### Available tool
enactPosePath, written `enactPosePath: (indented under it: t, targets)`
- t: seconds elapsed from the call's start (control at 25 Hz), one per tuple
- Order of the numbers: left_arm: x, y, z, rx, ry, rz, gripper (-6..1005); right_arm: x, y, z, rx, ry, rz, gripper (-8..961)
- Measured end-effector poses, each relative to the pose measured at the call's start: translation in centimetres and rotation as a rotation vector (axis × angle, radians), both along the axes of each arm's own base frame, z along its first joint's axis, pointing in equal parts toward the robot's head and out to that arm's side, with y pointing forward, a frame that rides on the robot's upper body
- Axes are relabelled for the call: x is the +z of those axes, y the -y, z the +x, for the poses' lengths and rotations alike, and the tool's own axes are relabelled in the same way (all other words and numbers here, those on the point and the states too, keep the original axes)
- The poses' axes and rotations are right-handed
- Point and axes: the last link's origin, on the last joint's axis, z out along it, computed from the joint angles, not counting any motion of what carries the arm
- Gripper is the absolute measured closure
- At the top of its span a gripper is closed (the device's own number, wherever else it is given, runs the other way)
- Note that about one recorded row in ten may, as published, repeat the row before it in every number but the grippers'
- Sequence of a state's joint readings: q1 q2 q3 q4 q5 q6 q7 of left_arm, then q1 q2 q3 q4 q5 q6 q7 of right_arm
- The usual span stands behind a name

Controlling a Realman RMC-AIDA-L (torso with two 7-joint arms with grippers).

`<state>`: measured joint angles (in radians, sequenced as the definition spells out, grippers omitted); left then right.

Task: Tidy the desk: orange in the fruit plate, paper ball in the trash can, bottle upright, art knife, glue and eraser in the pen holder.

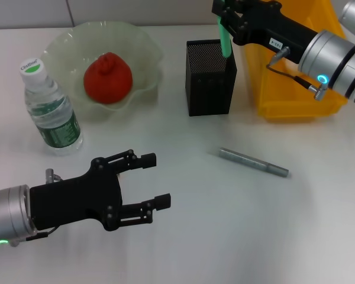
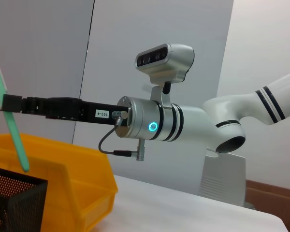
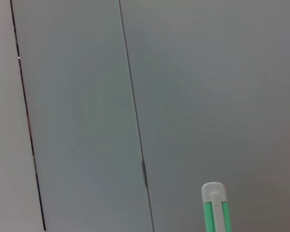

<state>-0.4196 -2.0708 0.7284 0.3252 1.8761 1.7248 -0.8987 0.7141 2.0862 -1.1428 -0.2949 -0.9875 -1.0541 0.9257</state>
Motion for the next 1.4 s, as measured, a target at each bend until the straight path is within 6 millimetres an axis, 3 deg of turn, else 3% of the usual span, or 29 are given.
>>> enactPosePath:
  t: [0.44,0.8,0.92,0.96,1.12,1.32,1.4]
  targets:
    - [0.0,-0.3,-0.1,0.016,-0.007,0.009,254,-0.8,0.0,0.0,-0.004,0.031,-0.026,653]
    - [0.2,-0.1,-0.9,0.045,-0.022,0.033,256,-0.7,0.3,0.3,-0.008,0.023,-0.03,490]
    - [0.5,0.1,-1.4,0.064,-0.023,0.054,257,0.1,0.7,0.8,-0.014,-0.023,-0.005,436]
    - [0.6,0.2,-1.6,0.072,-0.021,0.065,257,0.6,0.9,1.0,-0.011,-0.044,0.009,251]
    - [1.1,0.5,-2.2,0.093,-0.021,0.104,258,1.8,1.7,1.3,0.016,-0.105,0.041,251]
    - [1.2,0.6,-2.5,0.1,-0.021,0.12,259,3.8,4.4,1.6,0.123,-0.195,0.055,252]
    - [2.1,1.3,-3.5,0.135,-0.021,0.177,259,4.5,5.3,1.7,0.149,-0.222,0.04,252]
